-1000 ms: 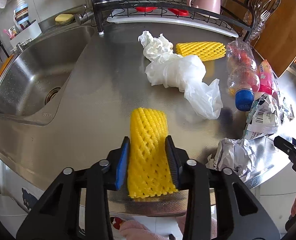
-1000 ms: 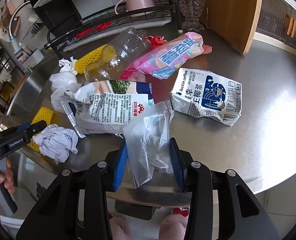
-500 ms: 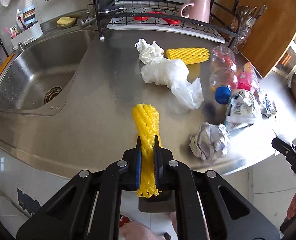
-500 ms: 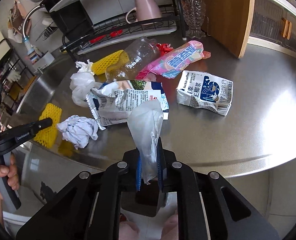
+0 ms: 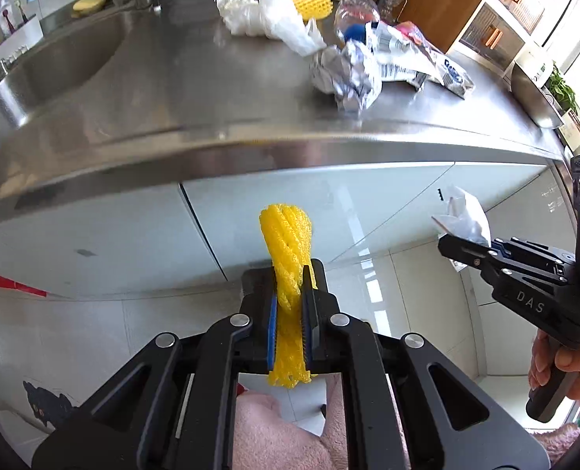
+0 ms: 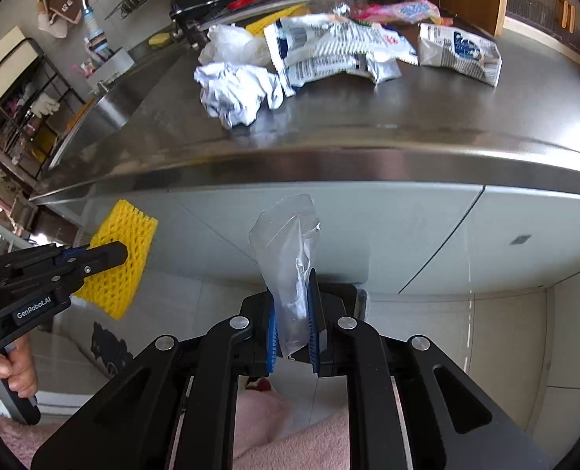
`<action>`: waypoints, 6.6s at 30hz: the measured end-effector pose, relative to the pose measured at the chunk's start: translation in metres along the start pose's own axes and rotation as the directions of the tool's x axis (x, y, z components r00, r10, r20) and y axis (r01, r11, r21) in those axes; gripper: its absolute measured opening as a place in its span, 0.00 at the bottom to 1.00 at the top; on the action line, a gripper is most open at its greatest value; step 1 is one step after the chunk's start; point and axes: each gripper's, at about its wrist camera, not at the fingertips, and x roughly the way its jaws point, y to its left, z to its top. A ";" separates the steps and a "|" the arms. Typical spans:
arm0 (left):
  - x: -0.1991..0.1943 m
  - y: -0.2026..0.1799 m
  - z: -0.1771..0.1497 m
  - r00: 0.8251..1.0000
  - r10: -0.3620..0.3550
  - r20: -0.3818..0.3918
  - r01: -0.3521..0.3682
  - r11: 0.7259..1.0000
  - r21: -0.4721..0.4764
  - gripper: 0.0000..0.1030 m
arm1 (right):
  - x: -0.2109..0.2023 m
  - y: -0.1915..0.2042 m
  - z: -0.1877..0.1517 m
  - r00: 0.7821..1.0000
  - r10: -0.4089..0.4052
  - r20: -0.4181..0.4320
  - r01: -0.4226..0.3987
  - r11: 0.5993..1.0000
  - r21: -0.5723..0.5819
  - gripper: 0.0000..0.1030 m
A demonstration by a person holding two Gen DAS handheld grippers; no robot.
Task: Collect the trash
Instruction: 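Carry both items over the floor bin and open both tools to drop them, then return both tools to the counter and close the left tool on the foil ball, then grasp the white snack wrapper with the right tool while the left tool holds the foil ball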
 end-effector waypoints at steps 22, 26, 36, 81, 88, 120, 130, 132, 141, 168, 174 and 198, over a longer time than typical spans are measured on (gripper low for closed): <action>0.244 0.019 -0.085 0.960 -0.065 -0.274 0.043 0.996 -0.084 0.08 | 0.225 -0.066 -0.045 0.964 0.075 -0.257 -0.004 0.964 0.264 0.16; 0.264 0.021 -0.087 0.952 -0.071 -0.298 0.045 0.995 -0.092 0.09 | 0.248 -0.071 -0.049 0.954 0.087 -0.287 -0.002 0.960 0.281 0.16; 0.269 0.026 -0.087 0.945 -0.103 -0.311 0.072 0.991 -0.109 0.18 | 0.263 -0.073 -0.050 0.952 0.105 -0.287 -0.002 0.941 0.339 0.44; -0.012 -0.016 0.054 0.994 0.074 0.082 -0.070 0.996 -0.048 0.87 | -0.053 -0.075 0.073 0.970 -0.138 0.200 0.103 0.979 0.174 0.97; -0.022 -0.032 0.097 0.987 0.069 0.146 -0.065 0.997 -0.028 0.83 | -0.066 -0.068 0.112 0.955 -0.134 0.264 0.107 0.987 0.117 0.97; 0.034 -0.031 0.162 0.996 0.015 0.091 -0.019 0.999 0.033 0.54 | 0.011 -0.047 0.186 0.992 0.026 0.120 -0.029 0.999 0.029 0.78; 0.043 -0.031 0.167 0.997 -0.026 0.078 0.024 0.999 0.037 0.38 | 0.015 -0.046 0.195 0.992 0.061 0.107 -0.062 0.998 0.008 0.46; 0.043 -0.031 0.167 0.996 -0.034 0.082 0.031 0.999 0.040 0.36 | 0.015 -0.044 0.196 0.992 0.058 0.108 -0.058 0.998 0.002 0.40; 0.042 -0.030 0.164 0.994 -0.052 0.101 0.046 0.997 0.054 0.27 | 0.014 -0.031 0.192 0.993 0.057 0.106 -0.050 0.997 -0.060 0.11; -0.026 -0.020 0.098 0.982 -0.006 0.191 -0.002 0.999 0.042 0.26 | -0.043 -0.005 0.126 0.987 0.023 0.159 -0.013 0.998 -0.062 0.06; -0.028 -0.016 0.093 0.982 0.004 0.186 -0.010 0.999 0.033 0.26 | -0.048 -0.007 0.124 0.979 -0.026 0.201 0.036 0.998 -0.051 0.70; -0.035 0.011 0.094 0.982 0.046 0.183 -0.029 0.995 -0.094 0.27 | 0.008 0.005 0.150 0.992 -0.027 0.125 0.056 0.971 -0.234 0.02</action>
